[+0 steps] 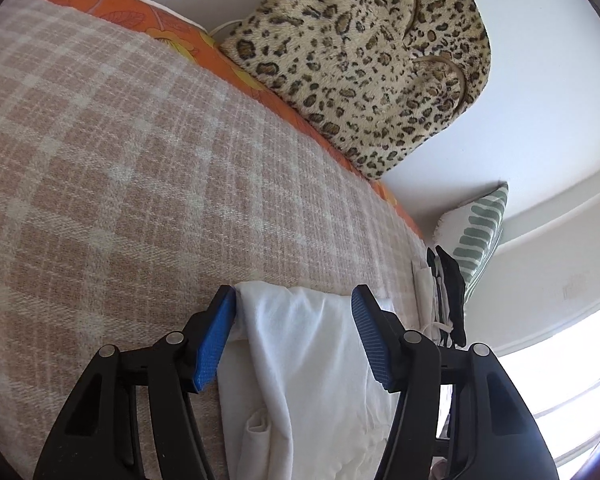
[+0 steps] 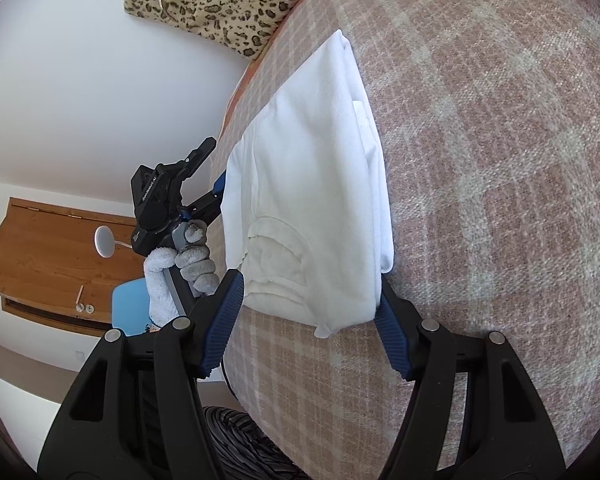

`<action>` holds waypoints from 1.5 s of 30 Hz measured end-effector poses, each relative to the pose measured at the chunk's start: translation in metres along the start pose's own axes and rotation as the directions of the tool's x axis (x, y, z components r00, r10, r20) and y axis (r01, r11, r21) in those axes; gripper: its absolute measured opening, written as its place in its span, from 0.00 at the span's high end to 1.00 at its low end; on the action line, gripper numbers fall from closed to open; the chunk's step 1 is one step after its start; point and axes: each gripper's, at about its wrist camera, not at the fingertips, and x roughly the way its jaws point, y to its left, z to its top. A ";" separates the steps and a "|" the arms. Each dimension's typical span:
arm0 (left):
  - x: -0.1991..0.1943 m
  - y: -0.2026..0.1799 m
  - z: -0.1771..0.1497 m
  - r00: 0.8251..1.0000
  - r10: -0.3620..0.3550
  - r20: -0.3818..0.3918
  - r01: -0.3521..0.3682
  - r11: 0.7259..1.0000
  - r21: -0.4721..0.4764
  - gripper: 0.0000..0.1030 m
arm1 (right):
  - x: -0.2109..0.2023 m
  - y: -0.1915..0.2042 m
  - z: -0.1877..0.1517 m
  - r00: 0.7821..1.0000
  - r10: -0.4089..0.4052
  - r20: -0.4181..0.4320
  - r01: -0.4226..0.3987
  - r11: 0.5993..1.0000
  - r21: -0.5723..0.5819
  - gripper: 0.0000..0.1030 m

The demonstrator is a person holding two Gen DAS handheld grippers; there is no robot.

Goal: Fold small clothes

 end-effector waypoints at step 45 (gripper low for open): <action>0.020 -0.017 -0.011 0.987 0.160 -0.031 -0.148 0.959 0.241 0.77 | 0.012 0.007 0.002 0.996 -0.079 0.046 0.081 0.996 -0.047 0.39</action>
